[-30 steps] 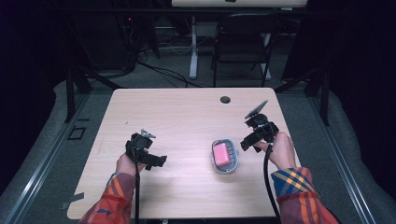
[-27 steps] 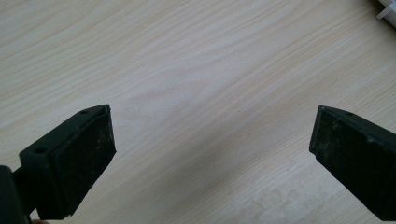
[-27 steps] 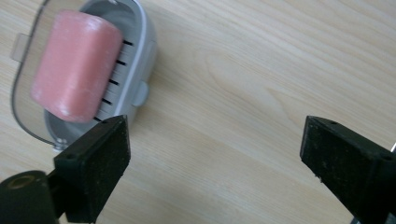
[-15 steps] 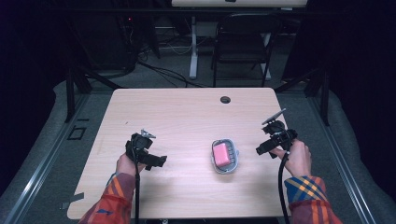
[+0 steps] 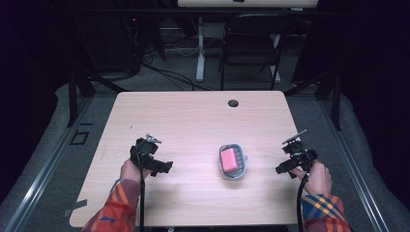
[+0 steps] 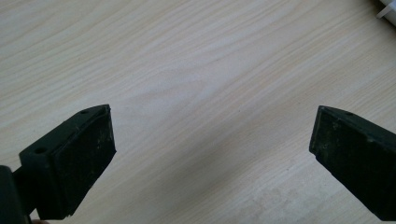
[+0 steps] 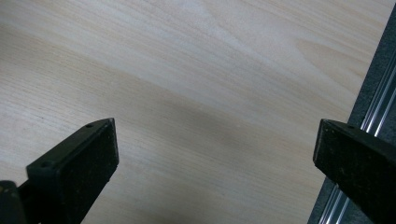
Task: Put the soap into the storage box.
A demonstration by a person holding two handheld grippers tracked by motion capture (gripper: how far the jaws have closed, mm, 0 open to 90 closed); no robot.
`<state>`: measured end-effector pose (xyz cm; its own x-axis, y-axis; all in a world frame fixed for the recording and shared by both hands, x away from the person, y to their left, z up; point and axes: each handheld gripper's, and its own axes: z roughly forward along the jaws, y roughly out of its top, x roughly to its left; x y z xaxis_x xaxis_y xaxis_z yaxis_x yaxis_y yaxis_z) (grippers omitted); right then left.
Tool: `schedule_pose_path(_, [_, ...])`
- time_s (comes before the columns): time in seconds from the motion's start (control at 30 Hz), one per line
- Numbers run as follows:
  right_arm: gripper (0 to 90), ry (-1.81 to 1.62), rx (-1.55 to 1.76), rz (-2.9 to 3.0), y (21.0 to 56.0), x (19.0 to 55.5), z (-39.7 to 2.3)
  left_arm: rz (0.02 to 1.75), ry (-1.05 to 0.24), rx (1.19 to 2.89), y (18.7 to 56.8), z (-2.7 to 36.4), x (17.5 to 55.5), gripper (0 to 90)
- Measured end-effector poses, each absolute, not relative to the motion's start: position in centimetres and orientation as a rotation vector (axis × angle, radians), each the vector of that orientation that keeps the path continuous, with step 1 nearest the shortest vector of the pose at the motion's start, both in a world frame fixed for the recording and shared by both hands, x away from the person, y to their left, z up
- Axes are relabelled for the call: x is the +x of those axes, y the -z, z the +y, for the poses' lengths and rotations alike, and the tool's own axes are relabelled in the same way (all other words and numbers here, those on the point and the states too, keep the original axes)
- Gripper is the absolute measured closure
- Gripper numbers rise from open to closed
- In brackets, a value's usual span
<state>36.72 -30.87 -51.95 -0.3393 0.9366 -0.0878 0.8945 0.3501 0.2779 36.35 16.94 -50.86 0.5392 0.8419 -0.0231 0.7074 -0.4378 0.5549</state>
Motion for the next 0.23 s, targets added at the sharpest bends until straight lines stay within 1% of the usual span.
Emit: schedule_pose_path(0.23, [0.1,-0.300,1.621,2.407,52.29,36.70,-30.29,1.252,-0.351,2.269,50.87,16.98,36.39,0.1])
